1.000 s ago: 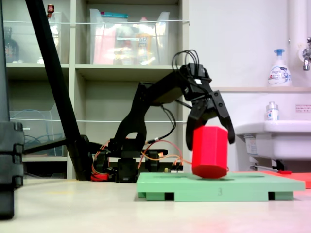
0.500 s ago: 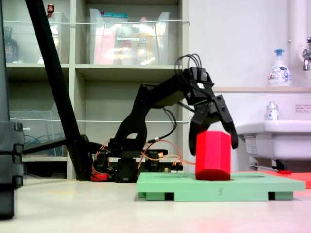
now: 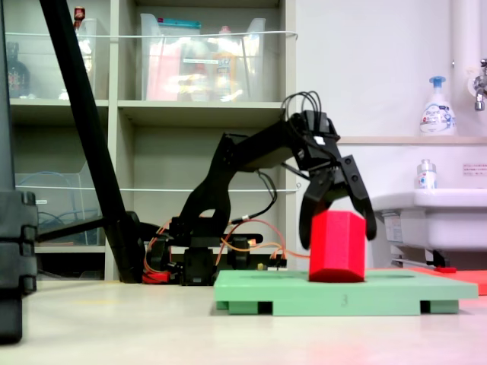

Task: Put the octagonal pillar block into the corresponding hole

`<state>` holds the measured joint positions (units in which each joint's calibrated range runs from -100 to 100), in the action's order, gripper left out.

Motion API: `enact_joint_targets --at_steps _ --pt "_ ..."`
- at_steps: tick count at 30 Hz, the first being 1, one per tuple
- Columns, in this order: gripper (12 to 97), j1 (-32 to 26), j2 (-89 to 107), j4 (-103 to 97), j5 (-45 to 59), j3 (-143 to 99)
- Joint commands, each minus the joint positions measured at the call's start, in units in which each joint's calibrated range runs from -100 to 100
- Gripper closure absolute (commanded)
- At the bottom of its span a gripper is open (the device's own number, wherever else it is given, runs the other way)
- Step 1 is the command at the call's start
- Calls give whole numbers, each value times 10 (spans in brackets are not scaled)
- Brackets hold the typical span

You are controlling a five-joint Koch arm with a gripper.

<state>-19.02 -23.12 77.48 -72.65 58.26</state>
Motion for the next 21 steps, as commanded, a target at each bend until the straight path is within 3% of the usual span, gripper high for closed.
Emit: enact_joint_targets --at_steps 1,21 --pt "629 -3 9 -44 -4 44" --pt "626 16 -12 -61 -4 46"
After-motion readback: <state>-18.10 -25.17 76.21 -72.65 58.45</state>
